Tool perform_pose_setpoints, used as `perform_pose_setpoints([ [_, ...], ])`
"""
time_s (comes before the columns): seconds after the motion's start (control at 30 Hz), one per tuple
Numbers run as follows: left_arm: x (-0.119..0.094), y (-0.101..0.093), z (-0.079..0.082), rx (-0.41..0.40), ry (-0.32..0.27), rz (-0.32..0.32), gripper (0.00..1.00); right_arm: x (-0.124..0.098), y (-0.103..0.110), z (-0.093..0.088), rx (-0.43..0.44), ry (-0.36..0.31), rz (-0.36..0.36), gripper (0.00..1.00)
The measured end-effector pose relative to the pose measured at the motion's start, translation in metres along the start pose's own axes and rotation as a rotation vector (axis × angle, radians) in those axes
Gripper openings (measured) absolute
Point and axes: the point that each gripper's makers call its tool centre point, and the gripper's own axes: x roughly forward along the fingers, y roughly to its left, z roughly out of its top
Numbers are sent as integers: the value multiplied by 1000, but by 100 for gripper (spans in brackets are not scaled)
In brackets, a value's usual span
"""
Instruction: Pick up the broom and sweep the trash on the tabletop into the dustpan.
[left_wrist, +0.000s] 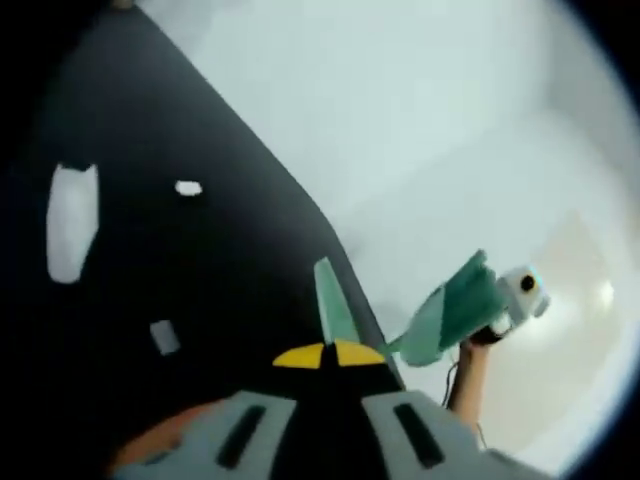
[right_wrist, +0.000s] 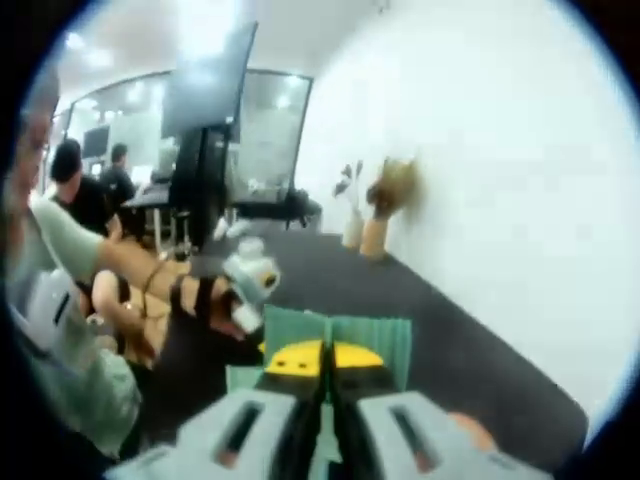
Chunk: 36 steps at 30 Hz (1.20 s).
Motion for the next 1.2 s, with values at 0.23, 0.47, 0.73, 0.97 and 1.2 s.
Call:
perform_pose_setpoints([
  [0.23,-17,20,8,-2,0,45,2,-6,5,27,26,-93,-23,1],
  [0.47,-12,24,-9,175,57,130,18,-1,3,36,28,-106,-40,1],
  [0.73,-23,1,10,408,-14,128,45,4,4,37,38,-96,-77,1],
  [0.97,-37,-79,13,655,-80,-133,52,9,12,46,35,-102,-106,1],
  [1.2,-54,-146,13,793,-140,-346,67,16,27,65,41,-135,-131,1],
])
